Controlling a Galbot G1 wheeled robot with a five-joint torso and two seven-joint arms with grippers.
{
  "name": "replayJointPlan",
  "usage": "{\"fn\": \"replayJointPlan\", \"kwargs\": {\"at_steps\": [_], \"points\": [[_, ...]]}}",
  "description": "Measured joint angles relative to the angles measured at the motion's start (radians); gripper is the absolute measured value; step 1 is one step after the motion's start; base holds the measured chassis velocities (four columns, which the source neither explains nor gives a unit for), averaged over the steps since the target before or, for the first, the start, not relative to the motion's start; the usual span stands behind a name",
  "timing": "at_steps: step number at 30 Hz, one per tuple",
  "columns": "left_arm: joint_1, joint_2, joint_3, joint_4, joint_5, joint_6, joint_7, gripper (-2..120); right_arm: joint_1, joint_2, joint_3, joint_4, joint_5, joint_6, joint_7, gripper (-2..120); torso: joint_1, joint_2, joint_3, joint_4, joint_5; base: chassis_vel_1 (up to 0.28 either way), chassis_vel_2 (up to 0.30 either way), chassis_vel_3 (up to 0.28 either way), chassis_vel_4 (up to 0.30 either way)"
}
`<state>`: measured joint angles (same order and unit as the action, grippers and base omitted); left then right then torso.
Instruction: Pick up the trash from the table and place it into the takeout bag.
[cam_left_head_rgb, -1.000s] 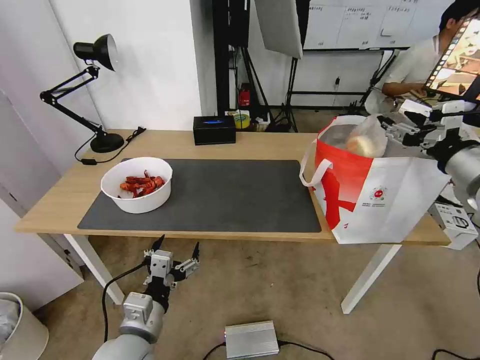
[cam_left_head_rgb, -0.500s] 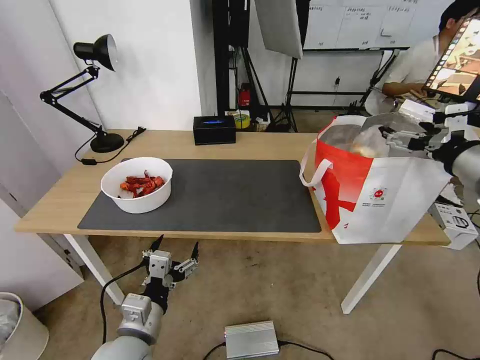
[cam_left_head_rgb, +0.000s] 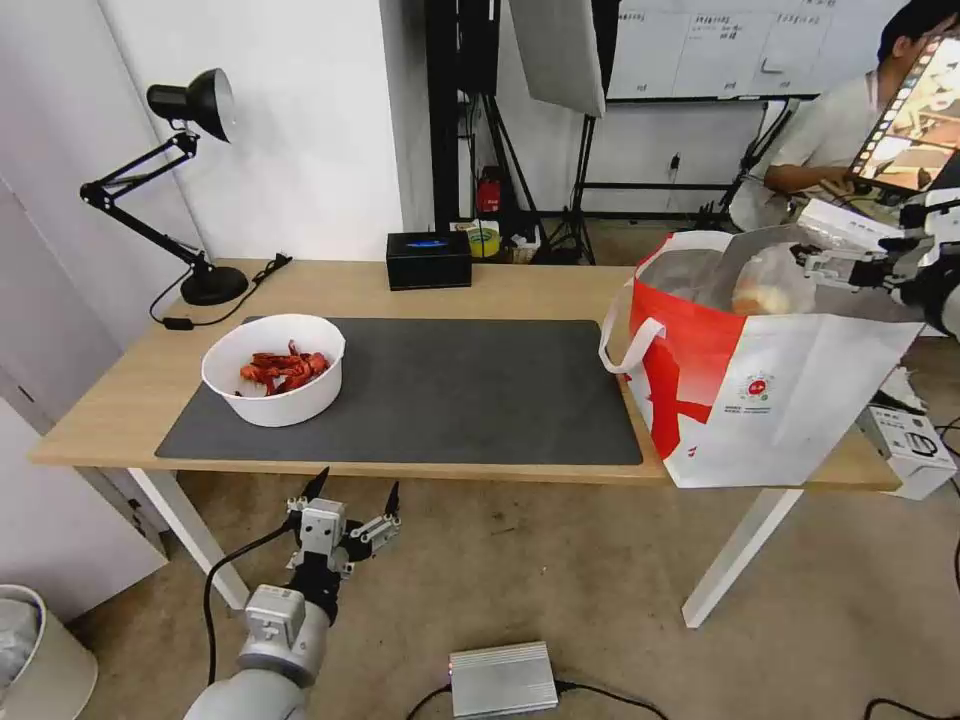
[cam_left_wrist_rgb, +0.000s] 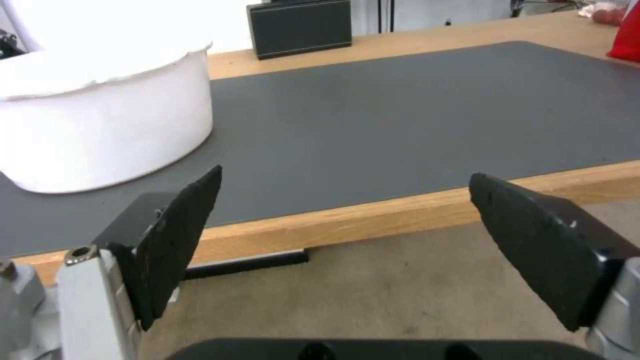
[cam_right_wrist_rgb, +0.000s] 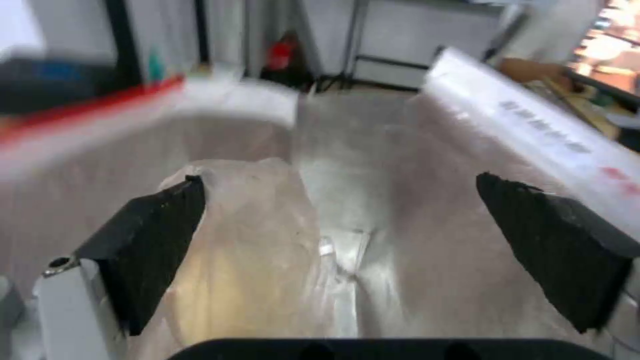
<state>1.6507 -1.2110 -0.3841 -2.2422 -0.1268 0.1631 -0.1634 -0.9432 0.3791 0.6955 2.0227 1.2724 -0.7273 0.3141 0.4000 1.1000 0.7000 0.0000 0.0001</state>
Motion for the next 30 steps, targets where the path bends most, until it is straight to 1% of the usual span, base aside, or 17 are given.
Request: {"fn": "replayJointPlan", "kwargs": {"at_steps": [1,2,5,6,7,9,13,22,26,27,28,29,30], "points": [[-0.004,0.004,0.000,0.000,-0.002,0.000,0.000,100,-0.005,-0.037,-0.018,-0.020,-0.045,0.000,-0.079,100,0.000,0.000,0.000,0.0001,0.0002,0.000,0.000,0.000,0.000],[-0.004,0.004,0.000,0.000,-0.002,0.000,0.000,100,-0.005,-0.037,-0.018,-0.020,-0.045,0.000,-0.079,100,0.000,0.000,0.000,0.0001,0.0002,0.000,0.000,0.000,0.000],[-0.010,0.011,0.000,0.002,-0.008,0.000,0.000,100,-0.010,-0.103,-0.031,-0.041,-0.108,0.001,-0.188,100,0.000,0.000,0.000,-0.0001,0.0000,0.000,0.000,0.000,0.000],[-0.010,0.011,0.000,0.002,-0.008,0.000,0.000,100,-0.010,-0.103,-0.031,-0.041,-0.108,0.001,-0.188,100,0.000,0.000,0.000,-0.0001,0.0000,0.000,0.000,0.000,0.000],[-0.012,0.014,0.001,0.004,-0.010,0.000,0.000,100,-0.007,-0.131,-0.034,-0.047,-0.130,0.001,-0.224,100,0.000,0.000,0.000,-0.0002,-0.0001,0.000,0.000,0.000,0.000],[-0.015,0.017,0.003,0.007,-0.014,0.000,0.000,100,0.003,-0.178,-0.037,-0.045,-0.145,0.002,-0.253,100,0.000,0.000,0.000,-0.0002,-0.0003,0.000,0.000,0.000,0.000],[-0.016,0.017,0.007,0.007,-0.015,0.000,0.000,100,0.008,-0.204,-0.040,-0.033,-0.147,0.003,-0.256,100,0.000,0.000,0.000,0.0000,-0.0002,0.000,0.000,0.000,0.000],[-0.022,0.012,0.021,0.008,-0.014,-0.001,0.000,100,0.004,-0.201,-0.038,-0.028,-0.143,0.004,-0.232,100,0.000,0.000,0.000,-0.0001,-0.0001,0.000,0.000,0.000,0.000],[-0.017,0.010,0.019,0.006,-0.013,-0.001,0.000,100,0.007,-0.167,-0.025,-0.006,-0.096,0.005,-0.171,100,0.000,0.000,0.000,-0.0001,-0.0002,0.000,0.000,0.000,0.000],[-0.017,0.010,0.019,0.006,-0.013,-0.001,0.000,100,0.007,-0.167,-0.025,-0.006,-0.096,0.005,-0.171,100,0.000,0.000,0.000,-0.0001,-0.0002,0.000,0.000,0.000,0.000],[-0.015,0.009,0.017,0.003,-0.013,-0.001,0.000,100,0.008,-0.146,-0.022,0.003,-0.071,0.013,-0.144,100,0.000,0.000,0.000,-0.0001,-0.0002,0.000,0.000,0.000,0.000],[-0.013,0.009,0.015,0.000,-0.013,-0.001,0.000,100,0.006,-0.125,-0.022,0.013,-0.041,0.055,-0.117,100,0.000,0.000,0.000,-0.0002,0.0000,0.000,0.000,0.000,0.000],[-0.013,0.009,0.015,0.000,-0.013,-0.001,0.000,100,0.006,-0.125,-0.022,0.013,-0.041,0.055,-0.117,100,0.000,0.000,0.000,-0.0002,0.0000,0.000,0.000,0.000,0.000]]}}
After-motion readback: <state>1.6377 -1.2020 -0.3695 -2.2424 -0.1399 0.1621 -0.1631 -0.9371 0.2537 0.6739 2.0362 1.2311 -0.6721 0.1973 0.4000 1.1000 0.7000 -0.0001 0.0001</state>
